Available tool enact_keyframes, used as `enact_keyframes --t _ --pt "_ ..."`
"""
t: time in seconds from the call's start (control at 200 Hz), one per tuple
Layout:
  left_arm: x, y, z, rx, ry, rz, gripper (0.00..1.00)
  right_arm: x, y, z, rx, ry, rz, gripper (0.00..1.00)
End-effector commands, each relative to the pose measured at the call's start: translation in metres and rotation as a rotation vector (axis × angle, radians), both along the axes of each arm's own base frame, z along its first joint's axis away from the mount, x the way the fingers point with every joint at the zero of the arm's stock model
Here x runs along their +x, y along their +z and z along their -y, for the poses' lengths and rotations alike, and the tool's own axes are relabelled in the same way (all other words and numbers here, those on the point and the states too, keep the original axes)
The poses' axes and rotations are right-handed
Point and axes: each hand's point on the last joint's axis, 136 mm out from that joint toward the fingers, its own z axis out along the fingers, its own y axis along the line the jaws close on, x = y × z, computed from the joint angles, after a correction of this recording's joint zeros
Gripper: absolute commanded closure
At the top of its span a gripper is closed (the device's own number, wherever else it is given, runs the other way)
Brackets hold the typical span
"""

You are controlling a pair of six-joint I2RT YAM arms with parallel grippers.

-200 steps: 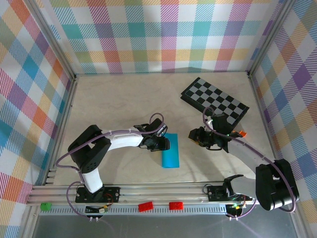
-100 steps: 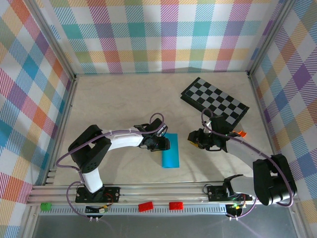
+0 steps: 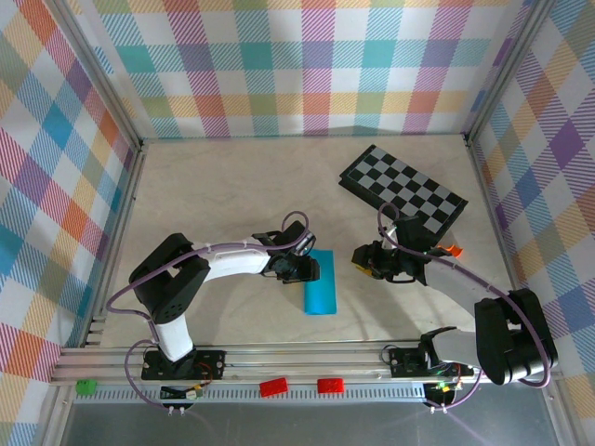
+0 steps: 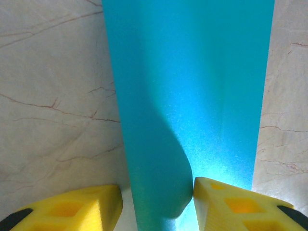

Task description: Fold a paper plane with a square sheet of paper (pick it up from the middle)

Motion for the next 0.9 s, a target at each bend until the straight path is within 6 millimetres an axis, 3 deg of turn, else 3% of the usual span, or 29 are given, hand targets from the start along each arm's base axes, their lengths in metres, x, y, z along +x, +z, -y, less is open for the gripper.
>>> enact_keyframes --t 0.0,0.56,0.895 --pt "-0.006 -0.06 -0.017 0.119 -0.012 -0.025 0.53 -0.002 -0.001 -0.002 0.017 0.006 -0.012 0.67" --pt "-0.007 -0.064 -0.018 0.124 -0.004 -0.034 0.53 -0.003 -0.001 -0.008 0.053 0.025 -0.023 0.7" --pt "-0.007 -0.065 -0.019 0.123 0.0 -0.038 0.53 -0.009 -0.008 -0.035 0.067 0.142 -0.067 0.92"
